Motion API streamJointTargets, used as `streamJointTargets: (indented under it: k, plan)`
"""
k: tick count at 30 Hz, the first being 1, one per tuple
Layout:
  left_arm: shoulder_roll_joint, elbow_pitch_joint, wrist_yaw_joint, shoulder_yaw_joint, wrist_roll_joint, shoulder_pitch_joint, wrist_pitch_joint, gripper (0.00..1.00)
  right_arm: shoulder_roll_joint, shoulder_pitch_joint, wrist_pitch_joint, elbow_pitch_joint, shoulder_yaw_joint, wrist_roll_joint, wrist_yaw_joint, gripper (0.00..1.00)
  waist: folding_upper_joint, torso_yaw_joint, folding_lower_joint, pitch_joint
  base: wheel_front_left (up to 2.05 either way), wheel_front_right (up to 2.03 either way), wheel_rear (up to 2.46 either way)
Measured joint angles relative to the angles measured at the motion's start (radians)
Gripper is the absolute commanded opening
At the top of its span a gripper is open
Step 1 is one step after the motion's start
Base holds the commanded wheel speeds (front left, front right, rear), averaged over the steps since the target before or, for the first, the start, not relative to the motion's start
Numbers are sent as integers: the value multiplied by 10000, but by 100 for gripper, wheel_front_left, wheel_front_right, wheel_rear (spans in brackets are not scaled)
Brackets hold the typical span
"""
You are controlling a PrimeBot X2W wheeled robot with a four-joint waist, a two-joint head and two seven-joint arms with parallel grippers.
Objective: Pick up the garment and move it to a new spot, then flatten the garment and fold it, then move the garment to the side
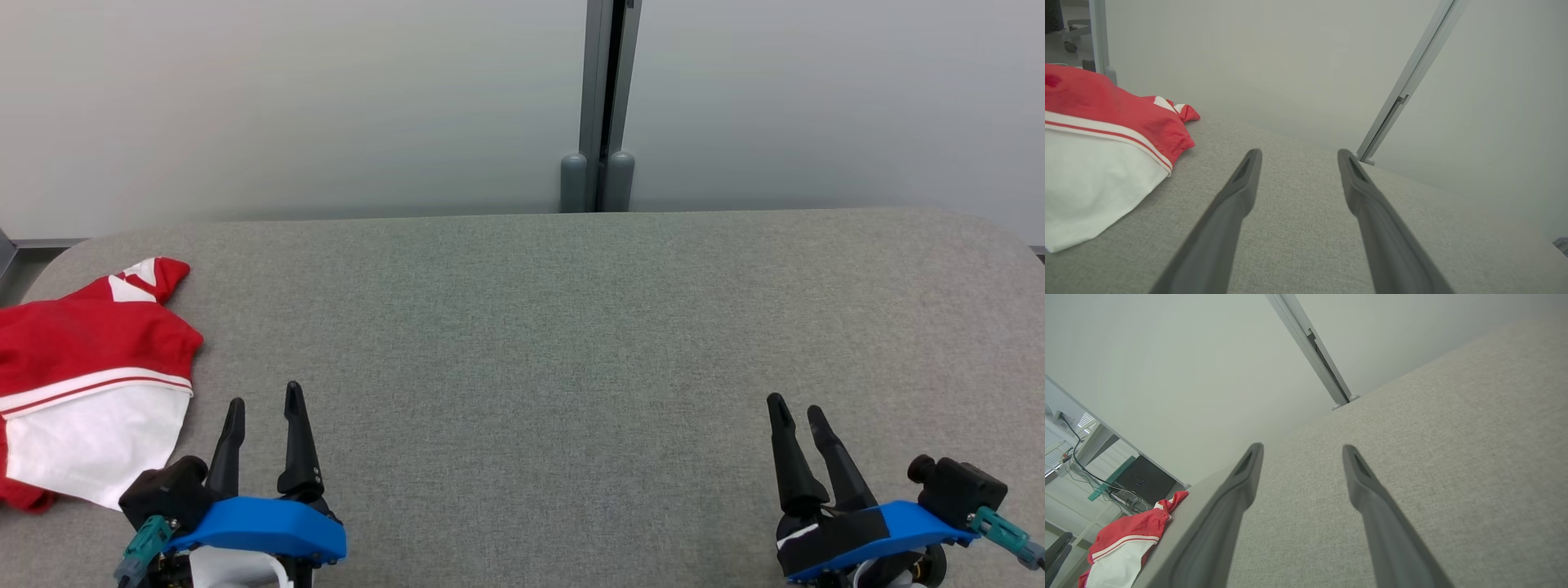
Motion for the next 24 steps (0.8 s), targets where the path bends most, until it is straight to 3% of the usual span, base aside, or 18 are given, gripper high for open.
streamJointTargets:
  k: [24]
  plan:
    - [121, 291, 360, -234, 2174, -16, -535, 100, -17, -56, -525, -25, 81, -2535, 2, 100, 0, 55, 0, -42, 0, 0, 0]
